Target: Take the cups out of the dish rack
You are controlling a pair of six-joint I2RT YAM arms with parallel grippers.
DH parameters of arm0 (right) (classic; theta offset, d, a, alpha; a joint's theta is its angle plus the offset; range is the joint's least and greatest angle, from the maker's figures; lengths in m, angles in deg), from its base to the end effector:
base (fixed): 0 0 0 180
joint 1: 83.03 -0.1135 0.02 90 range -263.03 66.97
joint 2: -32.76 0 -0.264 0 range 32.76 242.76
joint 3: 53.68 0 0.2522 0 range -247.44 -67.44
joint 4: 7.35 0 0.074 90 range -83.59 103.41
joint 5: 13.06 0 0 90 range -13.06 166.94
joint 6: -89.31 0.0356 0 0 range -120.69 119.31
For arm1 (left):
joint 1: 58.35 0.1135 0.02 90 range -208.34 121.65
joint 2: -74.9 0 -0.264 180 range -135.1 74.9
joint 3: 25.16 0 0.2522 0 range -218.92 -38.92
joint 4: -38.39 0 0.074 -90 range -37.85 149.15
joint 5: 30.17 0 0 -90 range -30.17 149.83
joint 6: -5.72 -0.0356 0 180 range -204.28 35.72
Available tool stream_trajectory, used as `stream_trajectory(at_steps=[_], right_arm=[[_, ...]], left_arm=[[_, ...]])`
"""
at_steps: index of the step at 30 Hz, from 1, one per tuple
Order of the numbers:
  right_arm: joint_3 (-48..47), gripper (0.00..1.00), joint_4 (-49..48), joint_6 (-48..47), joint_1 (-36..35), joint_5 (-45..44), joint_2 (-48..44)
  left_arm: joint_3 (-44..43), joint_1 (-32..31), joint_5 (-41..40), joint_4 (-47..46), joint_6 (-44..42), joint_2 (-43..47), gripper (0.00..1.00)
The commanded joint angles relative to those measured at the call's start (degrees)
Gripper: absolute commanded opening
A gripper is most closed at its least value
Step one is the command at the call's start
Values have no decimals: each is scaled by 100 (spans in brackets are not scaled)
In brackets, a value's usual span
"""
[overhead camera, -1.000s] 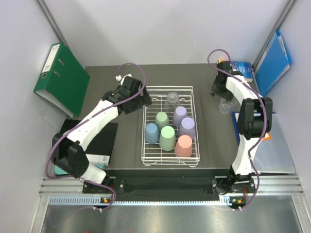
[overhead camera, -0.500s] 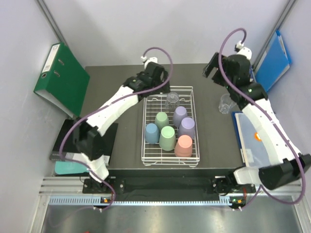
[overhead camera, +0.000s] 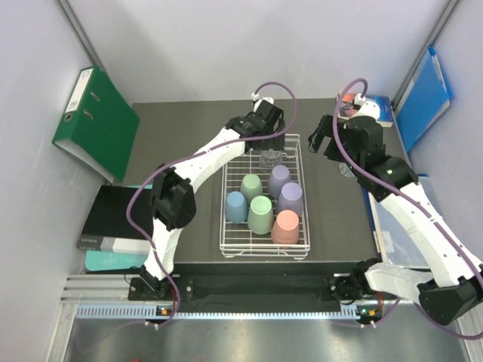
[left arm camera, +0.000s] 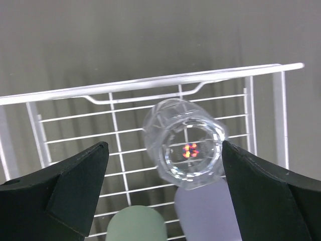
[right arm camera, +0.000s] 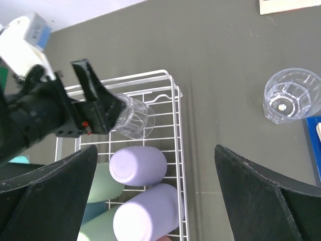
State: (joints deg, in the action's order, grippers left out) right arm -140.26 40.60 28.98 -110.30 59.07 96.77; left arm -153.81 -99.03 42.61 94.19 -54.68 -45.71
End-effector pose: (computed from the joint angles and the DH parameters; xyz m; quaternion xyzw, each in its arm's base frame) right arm 0.2136 0.0978 0.4014 0.1005 0.8330 0.1363 0.5267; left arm 0.3684 -0.3028 0.2960 0.0353 0.9232 -0.0909 0.3717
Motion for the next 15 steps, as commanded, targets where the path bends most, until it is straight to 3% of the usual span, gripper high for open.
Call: stream_trajectory(at_steps=[1,6,15], right_arm=[[189,100,-194,-102,-112,187,-266],[434,100,-220,-111,-183,328,-336],[303,100,-115,-313,-183,363,-407]], left_arm=[[-289,-176,-211,15,54,-85,99],[-130,-264,-274,-319,54,56,99],[-376,-264,-212,-56,265,-541,99]])
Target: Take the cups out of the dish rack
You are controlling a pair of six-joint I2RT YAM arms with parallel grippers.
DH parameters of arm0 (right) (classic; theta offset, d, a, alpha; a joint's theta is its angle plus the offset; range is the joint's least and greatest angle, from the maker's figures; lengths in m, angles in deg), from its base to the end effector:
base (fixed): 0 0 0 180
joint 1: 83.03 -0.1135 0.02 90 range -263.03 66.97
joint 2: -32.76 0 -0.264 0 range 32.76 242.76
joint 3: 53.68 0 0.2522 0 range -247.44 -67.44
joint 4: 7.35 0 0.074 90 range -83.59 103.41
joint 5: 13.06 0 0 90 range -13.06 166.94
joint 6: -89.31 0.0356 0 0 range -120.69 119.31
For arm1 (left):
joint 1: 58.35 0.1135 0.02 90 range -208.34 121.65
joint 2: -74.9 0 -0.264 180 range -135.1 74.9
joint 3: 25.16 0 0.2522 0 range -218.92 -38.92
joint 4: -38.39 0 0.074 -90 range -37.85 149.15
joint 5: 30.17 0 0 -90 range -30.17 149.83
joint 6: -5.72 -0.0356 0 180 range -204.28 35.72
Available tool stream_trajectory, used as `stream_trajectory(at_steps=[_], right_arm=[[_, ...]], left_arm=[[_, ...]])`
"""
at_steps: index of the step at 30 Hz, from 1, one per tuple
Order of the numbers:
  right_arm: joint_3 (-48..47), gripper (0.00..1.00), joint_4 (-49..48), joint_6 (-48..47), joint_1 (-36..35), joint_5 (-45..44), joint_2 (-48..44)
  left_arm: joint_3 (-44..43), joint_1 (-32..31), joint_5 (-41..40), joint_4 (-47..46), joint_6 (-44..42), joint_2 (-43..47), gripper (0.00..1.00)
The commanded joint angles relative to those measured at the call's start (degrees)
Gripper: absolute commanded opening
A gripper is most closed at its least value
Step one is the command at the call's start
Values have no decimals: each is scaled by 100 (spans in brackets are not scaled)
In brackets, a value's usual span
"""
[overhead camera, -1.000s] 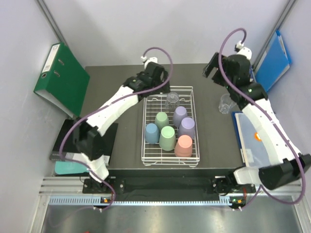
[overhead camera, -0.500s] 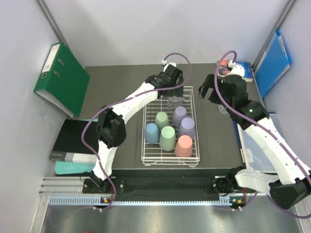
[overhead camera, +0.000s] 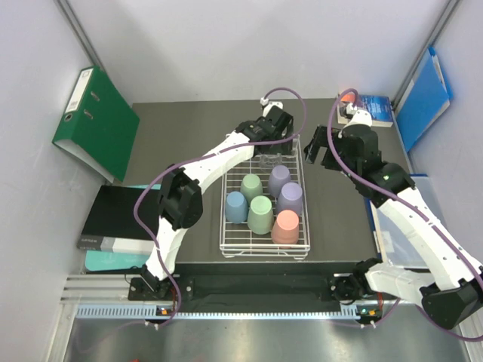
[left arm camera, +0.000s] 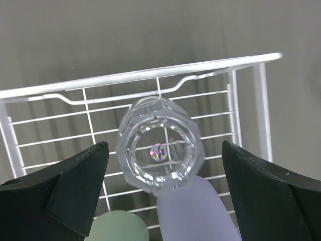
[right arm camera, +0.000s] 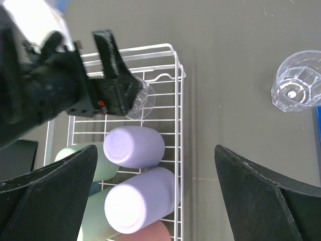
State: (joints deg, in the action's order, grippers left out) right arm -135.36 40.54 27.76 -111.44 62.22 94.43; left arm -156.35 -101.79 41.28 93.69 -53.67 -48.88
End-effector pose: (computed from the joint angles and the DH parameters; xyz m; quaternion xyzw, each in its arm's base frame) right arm 0.2044 0.1003 0.3815 0.0664 0.8495 0.1471 0.5022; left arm 0.3629 -0.3281 0.2855 0.0454 0.9217 -0.0934 0.3736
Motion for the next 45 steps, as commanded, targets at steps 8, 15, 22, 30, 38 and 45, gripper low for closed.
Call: stream_trajectory(at_steps=[8,15,22,30,38,45], right_arm=[[-46,99,-187,-164,-69,171,-304],[-55,100,-310,-217,-60,101,-471],[-125,100,-337,-199,-69,-109,-472],[428,95,-1434,240,-51,266,-832],[894,91,-2682,934,-25,1840,-859],[1088,89,-3869,1812,-34,3062,-463]], left_arm=[[0,73,-44,-111,253,-419,66],[115,64,-325,-173,129,82,0],[132,81,-360,-339,129,1293,0],[3124,1230,3159,-3499,2110,3236,0],[5475,1760,5554,-7527,4356,3748,0],[5854,1751,5862,-8522,5016,3730,0]])
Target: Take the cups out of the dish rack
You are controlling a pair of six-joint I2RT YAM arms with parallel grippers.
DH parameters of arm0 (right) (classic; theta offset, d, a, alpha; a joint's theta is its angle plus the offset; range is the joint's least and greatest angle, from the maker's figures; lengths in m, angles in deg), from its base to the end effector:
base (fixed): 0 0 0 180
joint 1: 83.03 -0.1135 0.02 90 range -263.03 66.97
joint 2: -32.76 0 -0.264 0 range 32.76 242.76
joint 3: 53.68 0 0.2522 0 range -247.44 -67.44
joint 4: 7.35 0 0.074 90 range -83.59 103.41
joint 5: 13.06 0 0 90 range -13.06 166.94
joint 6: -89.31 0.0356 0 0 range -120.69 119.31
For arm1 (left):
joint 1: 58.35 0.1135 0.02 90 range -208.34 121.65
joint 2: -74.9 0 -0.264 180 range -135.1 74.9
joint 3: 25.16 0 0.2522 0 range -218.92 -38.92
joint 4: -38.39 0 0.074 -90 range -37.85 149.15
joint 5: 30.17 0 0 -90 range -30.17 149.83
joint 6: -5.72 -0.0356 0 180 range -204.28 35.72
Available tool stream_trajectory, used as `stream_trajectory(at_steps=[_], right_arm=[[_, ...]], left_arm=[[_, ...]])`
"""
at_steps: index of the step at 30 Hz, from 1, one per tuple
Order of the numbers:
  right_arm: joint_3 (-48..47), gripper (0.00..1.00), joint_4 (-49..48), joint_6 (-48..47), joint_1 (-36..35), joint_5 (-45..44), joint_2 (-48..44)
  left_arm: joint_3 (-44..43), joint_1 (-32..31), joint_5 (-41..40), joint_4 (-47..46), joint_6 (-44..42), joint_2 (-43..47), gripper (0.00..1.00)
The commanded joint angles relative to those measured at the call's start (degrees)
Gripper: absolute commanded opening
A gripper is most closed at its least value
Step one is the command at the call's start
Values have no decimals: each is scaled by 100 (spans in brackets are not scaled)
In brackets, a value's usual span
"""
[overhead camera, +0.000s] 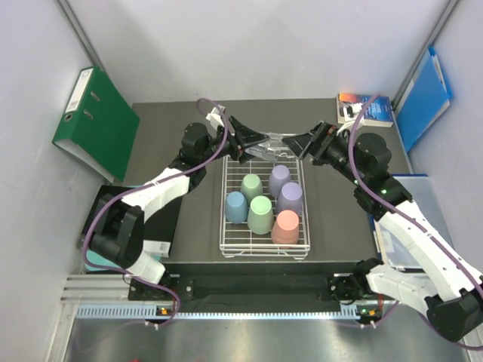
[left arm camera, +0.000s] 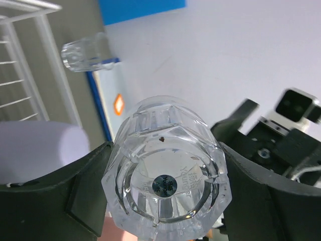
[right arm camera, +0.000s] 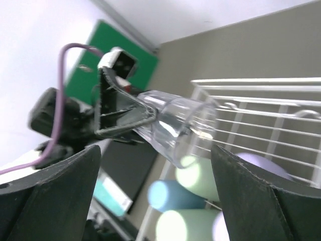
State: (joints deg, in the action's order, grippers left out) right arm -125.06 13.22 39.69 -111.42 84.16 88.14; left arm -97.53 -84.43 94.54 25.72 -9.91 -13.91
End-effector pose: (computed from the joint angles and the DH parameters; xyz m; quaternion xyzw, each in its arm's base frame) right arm 0.1927 0.1092 0.3916 0.0341 0.7337 0.4205 0.5326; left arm 0.3139 -0.1762 0.2993 -0.0990 0.7192 -0.6407 0.2500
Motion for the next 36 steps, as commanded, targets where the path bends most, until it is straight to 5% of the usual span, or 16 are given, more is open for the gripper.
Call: stream_trajectory(at_steps=[1,18,22,24,26,27,29,31,36], right_arm=[[128,89,-1312,672,-36,903,210],[111,63,-1815,919,-71,1545,966],[129,32,-1797,901,-71,1475,993],[111,7,-1710,814,-80,1396,949],[76,0,-1526,700,-80,1352,905],[67,0,-1481,656,-71,1334,844],[15,0,-1228,498,-80,1273,756],[-99,0,-972,357,-80,1106,572],[-712,0,597,-258,-62,-93,106]], left_arm=[[-10,-2,545,-1768,675,224,0],[-405,-450,659,-2331,1053,-197,0],[-511,-494,659,-2235,1036,-259,0],[-520,-485,633,-2130,957,-242,0],[-599,-485,598,-1771,765,-242,1],[-634,-485,597,-1655,676,-241,6],[-748,-441,571,-1288,457,-233,59],[-940,-371,431,-700,220,-189,99],[-1284,138,-375,1251,-651,136,99]])
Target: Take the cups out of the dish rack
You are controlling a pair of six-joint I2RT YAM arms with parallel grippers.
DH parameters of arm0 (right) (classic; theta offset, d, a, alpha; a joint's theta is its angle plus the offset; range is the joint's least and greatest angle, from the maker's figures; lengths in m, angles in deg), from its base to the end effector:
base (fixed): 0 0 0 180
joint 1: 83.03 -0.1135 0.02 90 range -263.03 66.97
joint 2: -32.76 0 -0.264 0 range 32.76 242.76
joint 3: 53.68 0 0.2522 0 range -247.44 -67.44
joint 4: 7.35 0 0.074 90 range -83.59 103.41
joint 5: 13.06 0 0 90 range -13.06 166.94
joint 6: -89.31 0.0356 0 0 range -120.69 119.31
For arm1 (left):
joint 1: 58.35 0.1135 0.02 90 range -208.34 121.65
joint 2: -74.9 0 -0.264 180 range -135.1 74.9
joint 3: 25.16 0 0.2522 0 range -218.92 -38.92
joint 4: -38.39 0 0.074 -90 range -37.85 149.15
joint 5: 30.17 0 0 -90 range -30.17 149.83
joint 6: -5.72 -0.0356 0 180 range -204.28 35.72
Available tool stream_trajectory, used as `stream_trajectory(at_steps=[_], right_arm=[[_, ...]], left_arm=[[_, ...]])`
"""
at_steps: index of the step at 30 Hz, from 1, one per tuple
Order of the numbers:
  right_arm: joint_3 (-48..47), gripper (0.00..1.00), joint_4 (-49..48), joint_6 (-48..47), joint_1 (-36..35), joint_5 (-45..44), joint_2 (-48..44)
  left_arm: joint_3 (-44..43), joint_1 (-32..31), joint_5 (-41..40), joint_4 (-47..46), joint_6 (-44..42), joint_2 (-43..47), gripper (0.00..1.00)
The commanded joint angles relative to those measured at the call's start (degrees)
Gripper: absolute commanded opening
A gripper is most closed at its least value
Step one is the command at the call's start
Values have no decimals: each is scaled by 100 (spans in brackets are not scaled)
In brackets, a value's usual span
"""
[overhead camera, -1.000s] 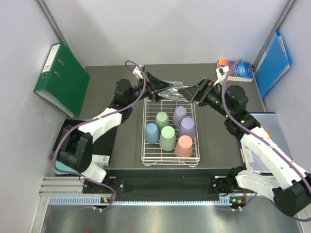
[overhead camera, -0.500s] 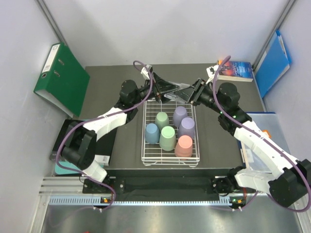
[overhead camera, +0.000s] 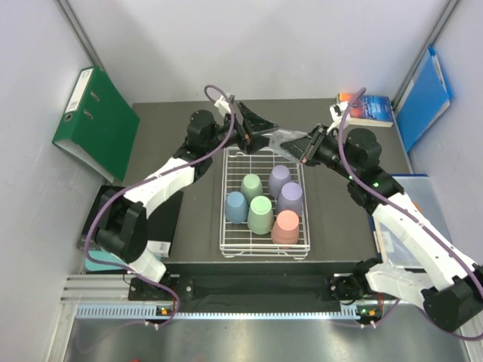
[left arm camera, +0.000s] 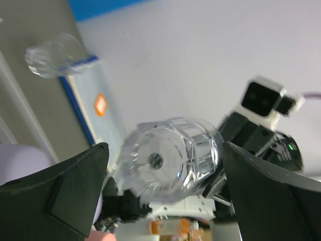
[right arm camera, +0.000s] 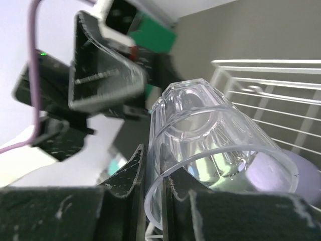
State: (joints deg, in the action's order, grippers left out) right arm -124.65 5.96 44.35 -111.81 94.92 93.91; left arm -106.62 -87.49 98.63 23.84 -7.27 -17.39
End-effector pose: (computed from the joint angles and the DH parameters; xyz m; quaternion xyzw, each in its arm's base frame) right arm 0.2128 0.1294 0.3812 -0.0043 0.7273 0.4975 0.4728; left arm 0.3209 -0.2044 0.3365 -0.0401 0.6878 -0.6867 0.2319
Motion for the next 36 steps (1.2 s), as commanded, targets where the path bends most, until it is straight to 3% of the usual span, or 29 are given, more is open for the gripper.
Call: stream_trajectory(at_steps=[1,2,3,6,10,15,26,36], right_arm=[[-913,0,1580,-837,3,-1426,-481],[-1097,0,1948,-1004,3,-1759,-463],[-1569,0,2648,-1040,12,-2633,-289],[-2754,0,4176,-1059,327,-3674,508],[-4559,0,5866,-506,1231,-3881,2039],[-6142,0,6917,-285,1453,-4118,3568],[-4740,0,6277,-566,2016,-4189,3721],[-4386,0,5793,-724,2429,-3969,3975]], left_arm=[[-332,541,-978,1626,-986,545,99],[-297,698,-1180,1862,-1013,693,99],[-270,752,-1591,2291,-1074,765,99],[-314,788,-2278,3031,-1416,1037,99],[-419,770,-2806,4339,-1794,1239,99],[-498,761,-3431,5353,-2190,1494,99],[-428,744,-3635,6101,-2727,1504,99],[-481,709,-3573,6215,-2876,1126,99]])
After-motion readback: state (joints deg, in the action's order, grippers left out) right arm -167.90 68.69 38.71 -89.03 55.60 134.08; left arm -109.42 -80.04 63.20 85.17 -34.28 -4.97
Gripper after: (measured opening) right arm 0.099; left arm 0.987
